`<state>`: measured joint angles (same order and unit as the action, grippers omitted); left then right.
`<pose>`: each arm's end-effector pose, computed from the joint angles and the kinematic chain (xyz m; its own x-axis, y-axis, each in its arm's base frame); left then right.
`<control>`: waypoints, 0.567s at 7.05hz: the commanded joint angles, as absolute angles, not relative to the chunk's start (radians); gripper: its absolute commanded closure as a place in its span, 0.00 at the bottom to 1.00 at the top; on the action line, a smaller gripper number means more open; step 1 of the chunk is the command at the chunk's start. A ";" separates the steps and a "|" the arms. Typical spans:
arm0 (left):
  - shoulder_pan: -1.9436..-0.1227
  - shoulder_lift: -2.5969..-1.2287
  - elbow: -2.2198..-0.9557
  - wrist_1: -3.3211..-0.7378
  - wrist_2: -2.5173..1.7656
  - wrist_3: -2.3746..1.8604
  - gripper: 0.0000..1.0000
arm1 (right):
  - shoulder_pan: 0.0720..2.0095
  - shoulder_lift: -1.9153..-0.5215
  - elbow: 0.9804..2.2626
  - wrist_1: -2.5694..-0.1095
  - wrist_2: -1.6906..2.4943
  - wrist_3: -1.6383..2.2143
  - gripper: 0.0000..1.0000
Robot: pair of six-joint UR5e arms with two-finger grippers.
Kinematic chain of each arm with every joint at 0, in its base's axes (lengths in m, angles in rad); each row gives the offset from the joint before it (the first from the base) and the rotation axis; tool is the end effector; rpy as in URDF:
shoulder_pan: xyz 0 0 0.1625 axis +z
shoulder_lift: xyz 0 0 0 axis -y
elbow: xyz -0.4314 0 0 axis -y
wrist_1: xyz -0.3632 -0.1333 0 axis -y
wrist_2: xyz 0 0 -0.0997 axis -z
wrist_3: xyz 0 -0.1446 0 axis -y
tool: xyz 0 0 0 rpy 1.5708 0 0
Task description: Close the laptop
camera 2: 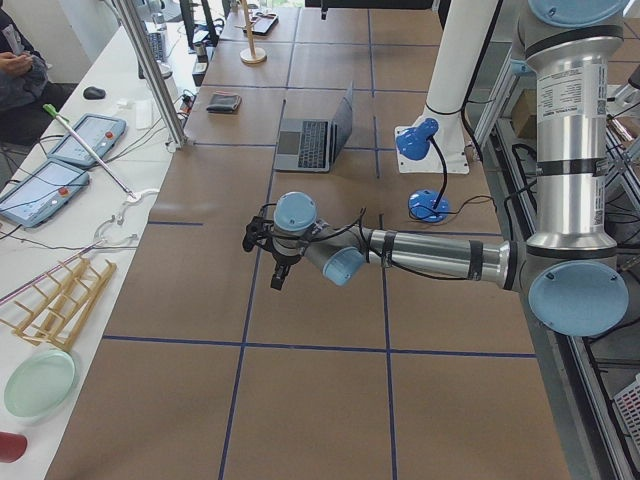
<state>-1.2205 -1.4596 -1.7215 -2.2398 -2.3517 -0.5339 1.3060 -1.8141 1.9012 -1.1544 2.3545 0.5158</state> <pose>0.1274 -0.4406 0.5900 0.5716 0.2172 -0.7913 0.0352 0.9569 0.2881 -0.0731 -0.3891 0.5912 0.6302 -0.0302 0.7758 -0.0938 0.9890 0.1148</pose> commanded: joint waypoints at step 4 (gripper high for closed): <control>-0.981 -1.459 -1.726 -2.633 -2.349 -1.007 0.00 | 1.014 -1.865 1.901 -0.590 2.353 1.069 0.01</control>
<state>-1.0397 -1.4552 -1.7254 -2.5414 -2.3497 -0.8752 1.0786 -1.8583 1.9007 -0.7184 2.3537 0.9655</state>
